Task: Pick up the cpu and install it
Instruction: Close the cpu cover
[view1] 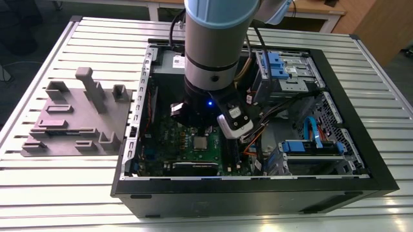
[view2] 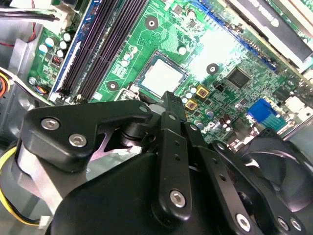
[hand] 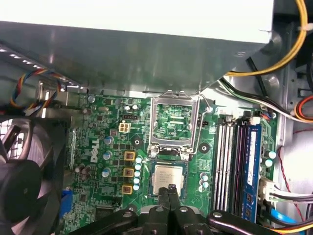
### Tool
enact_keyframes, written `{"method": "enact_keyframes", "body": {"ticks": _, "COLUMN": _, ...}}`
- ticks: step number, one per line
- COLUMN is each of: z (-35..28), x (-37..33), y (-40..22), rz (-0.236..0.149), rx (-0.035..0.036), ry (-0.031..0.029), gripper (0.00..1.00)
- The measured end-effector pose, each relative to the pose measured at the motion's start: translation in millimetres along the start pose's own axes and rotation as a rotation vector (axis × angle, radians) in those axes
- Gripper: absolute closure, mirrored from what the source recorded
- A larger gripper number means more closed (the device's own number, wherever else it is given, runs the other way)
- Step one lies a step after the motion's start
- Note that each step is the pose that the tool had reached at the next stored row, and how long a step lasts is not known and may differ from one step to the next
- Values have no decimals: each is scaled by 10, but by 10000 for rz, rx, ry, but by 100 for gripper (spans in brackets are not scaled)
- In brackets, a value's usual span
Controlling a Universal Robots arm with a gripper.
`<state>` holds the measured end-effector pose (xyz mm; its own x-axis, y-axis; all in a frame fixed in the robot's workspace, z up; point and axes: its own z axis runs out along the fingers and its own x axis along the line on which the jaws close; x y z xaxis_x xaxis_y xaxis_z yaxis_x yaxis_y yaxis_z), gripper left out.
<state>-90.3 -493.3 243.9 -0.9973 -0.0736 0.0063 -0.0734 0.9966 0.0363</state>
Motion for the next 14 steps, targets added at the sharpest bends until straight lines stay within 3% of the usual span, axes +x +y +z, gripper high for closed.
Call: {"method": "enact_keyframes", "body": {"ticks": 14, "z": 1, "x": -1, "y": 6, "rz": -1225, "rx": 8, "ry": 44, "gripper": 90}}
